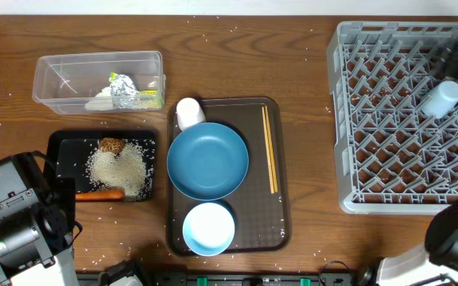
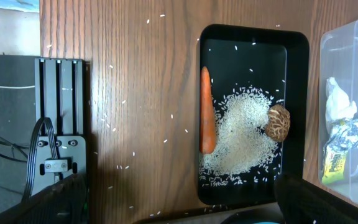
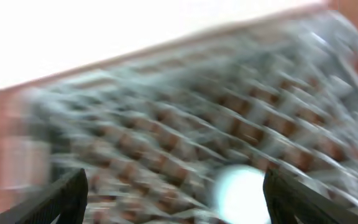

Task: Sort waste into correct bins and load items into the dishwasher rack
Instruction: 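Carry the cup right and set it into the dish rack, then move the right gripper back to the white cup on the tray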

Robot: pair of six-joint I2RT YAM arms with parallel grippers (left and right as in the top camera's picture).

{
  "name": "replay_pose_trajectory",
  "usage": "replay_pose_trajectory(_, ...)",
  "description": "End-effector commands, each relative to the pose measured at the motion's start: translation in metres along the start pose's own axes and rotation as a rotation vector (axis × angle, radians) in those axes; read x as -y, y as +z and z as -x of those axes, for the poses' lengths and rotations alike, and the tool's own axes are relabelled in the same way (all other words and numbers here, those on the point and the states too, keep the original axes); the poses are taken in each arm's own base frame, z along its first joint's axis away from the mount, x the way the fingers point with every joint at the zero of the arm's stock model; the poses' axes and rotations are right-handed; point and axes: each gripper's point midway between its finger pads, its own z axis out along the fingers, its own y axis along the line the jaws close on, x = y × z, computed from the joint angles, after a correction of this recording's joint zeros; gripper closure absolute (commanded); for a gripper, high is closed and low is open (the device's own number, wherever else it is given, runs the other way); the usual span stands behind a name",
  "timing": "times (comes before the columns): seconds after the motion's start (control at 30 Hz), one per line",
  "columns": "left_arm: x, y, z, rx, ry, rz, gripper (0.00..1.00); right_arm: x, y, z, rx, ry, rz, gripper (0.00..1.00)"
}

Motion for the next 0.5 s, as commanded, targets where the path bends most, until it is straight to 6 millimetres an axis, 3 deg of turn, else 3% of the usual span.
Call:
replay_pose_trajectory(0.0, -0.003, 0.001, 0.003, 0.016, 0.009, 0.016, 0.02, -0.084, -0.033, 0.02, 0.066, -0.044, 0.226, 0.16)
replay_pose_trajectory(0.17, -0.003, 0.001, 0.003, 0.016, 0.009, 0.016, 0.02, -0.196, -0.047, -0.006, 0.023, -0.179, 0.423, 0.12)
replay_pose_trajectory(0.33, -0.003, 0.001, 0.003, 0.016, 0.009, 0.016, 0.02, -0.316, -0.063, -0.06, -0.042, -0.339, 0.627, 0.02)
replay_pose_trajectory(0.47, -0.003, 0.001, 0.003, 0.016, 0.009, 0.016, 0.02, -0.387, -0.06, -0.107, -0.064, -0.444, 0.681, 0.01)
